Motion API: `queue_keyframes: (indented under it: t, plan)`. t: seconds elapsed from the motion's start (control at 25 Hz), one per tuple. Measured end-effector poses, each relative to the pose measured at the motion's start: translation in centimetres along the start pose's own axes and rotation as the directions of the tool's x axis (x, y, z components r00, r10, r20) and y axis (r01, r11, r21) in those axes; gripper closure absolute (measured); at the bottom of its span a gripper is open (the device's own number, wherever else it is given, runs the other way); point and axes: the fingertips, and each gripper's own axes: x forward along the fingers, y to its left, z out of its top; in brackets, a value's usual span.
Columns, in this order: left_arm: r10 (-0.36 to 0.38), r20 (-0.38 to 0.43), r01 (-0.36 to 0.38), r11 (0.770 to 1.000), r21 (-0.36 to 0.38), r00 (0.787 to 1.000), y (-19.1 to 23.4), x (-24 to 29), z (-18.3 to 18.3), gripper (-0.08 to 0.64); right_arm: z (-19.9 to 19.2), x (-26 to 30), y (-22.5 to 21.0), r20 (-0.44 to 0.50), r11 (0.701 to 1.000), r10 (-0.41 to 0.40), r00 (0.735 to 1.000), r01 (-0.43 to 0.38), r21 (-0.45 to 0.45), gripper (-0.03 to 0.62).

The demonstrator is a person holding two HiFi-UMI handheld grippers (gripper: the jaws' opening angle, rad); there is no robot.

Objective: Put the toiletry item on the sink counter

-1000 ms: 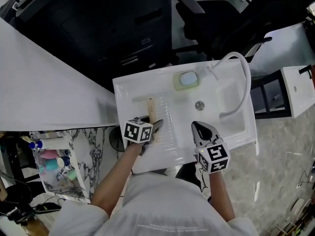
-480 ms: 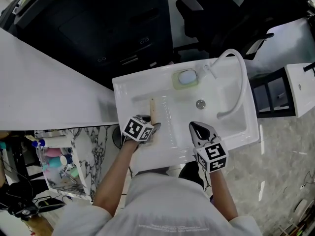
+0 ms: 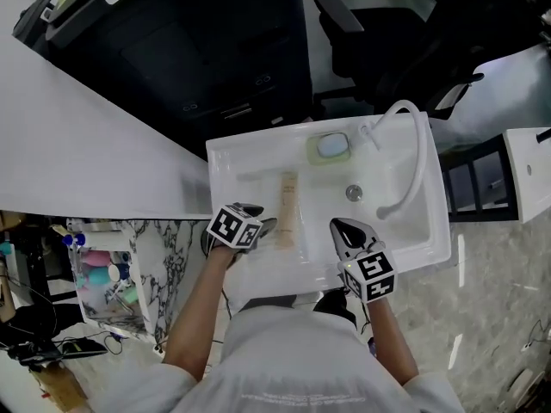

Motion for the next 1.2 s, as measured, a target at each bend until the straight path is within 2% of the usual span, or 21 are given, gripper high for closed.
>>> queue_keyframes:
  t: [0.12,0.24,0.32,0.48,0.6,0.84,1.04,1.12,1.2]
  plan:
    - [0.044,0.05,-0.043,0.999,-0.016,0.998,0.3,-1.5,0.5,0.388,1.6,0.1,0.4,0.016,0.999,0.023,1.0,-0.022,-0.031,0.595]
    - [0.104,0.135,-0.099,0.994,-0.039,0.985,0.7,-3.5,1.8,0.388,3.3,0.0,0.9,0.033,0.996,0.05,0.998,-0.048,-0.073,0.595]
    - [0.134,0.193,-0.128,0.991,-0.044,0.972,0.5,-5.0,2.7,0.392,4.4,-0.2,1.2,0.049,0.993,0.063,0.997,-0.058,-0.105,0.595]
    - [0.173,0.319,-0.172,0.985,-0.03,0.932,-0.5,-8.6,4.6,0.483,6.8,-1.0,2.0,0.098,0.987,0.071,0.993,-0.056,-0.148,0.595]
    - [0.188,0.429,-0.203,0.979,-0.012,0.884,-1.5,-11.5,6.2,0.525,8.8,-1.8,2.2,0.143,0.982,0.067,0.987,-0.04,-0.187,0.595]
    - [0.221,0.629,-0.307,0.951,0.03,0.745,-4.3,-17.9,8.8,0.549,12.7,-3.9,2.9,0.22,0.945,0.072,0.973,0.004,-0.327,0.595]
    - [0.198,0.742,-0.369,0.927,0.072,0.64,-7.9,-22.4,10.2,0.549,16.0,-6.6,3.5,0.295,0.907,0.053,0.954,0.078,-0.415,0.595]
    - [0.182,0.766,-0.393,0.914,0.098,0.616,-9.2,-23.7,10.7,0.549,17.2,-7.8,3.6,0.325,0.902,0.048,0.944,0.099,-0.42,0.595]
    - [0.179,0.777,-0.434,0.891,0.132,0.603,-10.4,-24.8,11.3,0.549,18.5,-9.0,3.6,0.362,0.9,0.043,0.931,0.121,-0.418,0.595]
